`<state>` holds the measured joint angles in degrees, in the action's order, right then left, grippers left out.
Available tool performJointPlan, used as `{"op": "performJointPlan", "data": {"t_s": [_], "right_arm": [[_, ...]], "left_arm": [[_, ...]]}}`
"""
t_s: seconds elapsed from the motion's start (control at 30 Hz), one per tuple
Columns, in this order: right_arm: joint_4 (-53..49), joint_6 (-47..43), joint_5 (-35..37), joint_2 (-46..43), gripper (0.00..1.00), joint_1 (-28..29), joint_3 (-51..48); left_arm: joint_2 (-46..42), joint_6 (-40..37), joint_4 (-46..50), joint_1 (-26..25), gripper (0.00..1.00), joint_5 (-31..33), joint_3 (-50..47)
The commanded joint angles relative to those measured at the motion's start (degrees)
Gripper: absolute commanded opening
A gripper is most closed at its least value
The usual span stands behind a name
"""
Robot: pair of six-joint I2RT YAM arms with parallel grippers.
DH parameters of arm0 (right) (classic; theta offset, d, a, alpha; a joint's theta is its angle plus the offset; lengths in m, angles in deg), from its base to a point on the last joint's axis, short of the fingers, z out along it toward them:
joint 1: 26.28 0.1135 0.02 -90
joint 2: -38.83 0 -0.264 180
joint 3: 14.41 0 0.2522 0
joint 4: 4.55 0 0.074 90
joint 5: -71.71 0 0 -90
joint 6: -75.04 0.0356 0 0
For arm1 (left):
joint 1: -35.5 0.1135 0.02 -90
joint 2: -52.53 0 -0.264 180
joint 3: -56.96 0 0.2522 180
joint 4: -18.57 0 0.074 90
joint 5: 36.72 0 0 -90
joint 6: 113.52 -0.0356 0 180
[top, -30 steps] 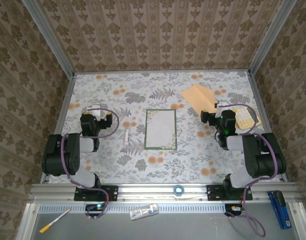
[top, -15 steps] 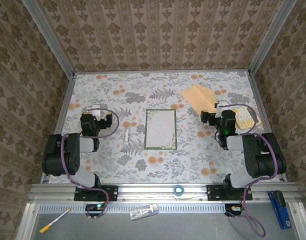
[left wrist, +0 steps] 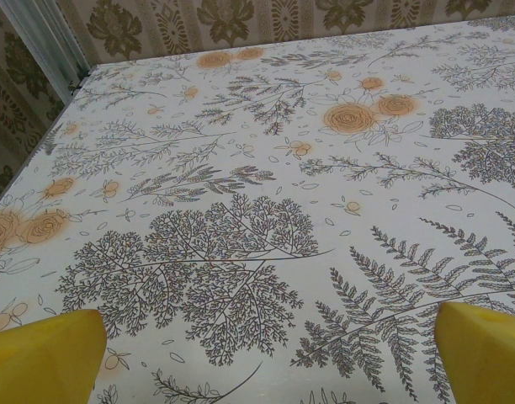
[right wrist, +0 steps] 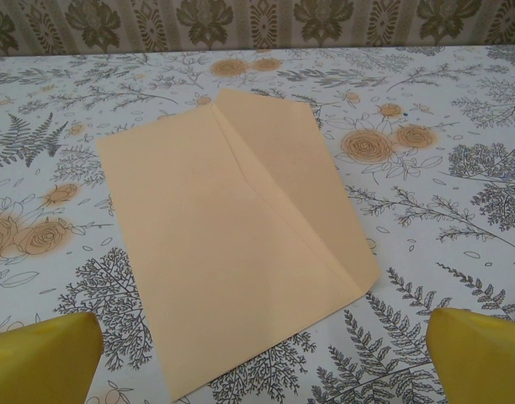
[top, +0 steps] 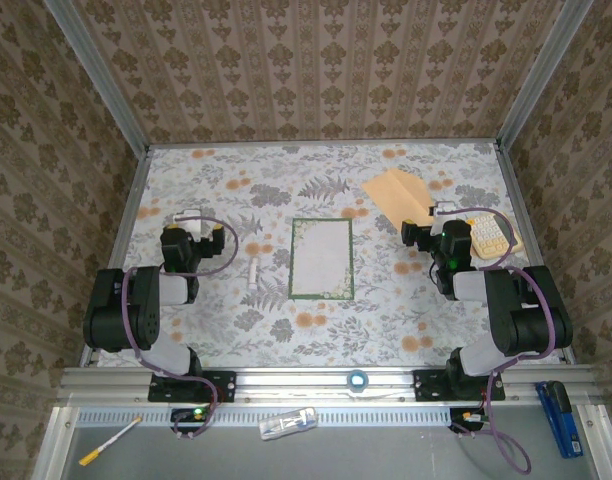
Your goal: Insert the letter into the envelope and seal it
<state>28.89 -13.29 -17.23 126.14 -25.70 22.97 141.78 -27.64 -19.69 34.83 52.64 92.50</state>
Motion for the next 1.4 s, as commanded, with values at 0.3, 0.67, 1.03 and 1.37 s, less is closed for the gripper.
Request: {"op": "performJointPlan", "data": {"t_s": [0.3, 0.67, 1.03, 1.37], "right_arm": [[-3.2, 1.4, 4.7, -1.9, 1.0, -0.1, 1.4], [-35.4, 5.7, 2.1, -20.2, 1.0, 0.0, 14.5], [-62.0, 13.1, 7.0, -23.7, 1.0, 10.0, 34.6], [-63.0, 40.2, -7.0, -13.4, 1.0, 22.2, 35.0]], "left_arm": [[-9.9, -0.9, 17.3, 0.1, 1.0, -4.4, 6.5], [-18.7, 9.4, 57.1, 0.2, 1.0, -4.3, 28.1], [-12.8, 14.7, 74.4, -2.7, 1.0, -16.7, 51.3], [3.2, 15.4, 71.7, -11.6, 1.0, -21.7, 59.5]]}}
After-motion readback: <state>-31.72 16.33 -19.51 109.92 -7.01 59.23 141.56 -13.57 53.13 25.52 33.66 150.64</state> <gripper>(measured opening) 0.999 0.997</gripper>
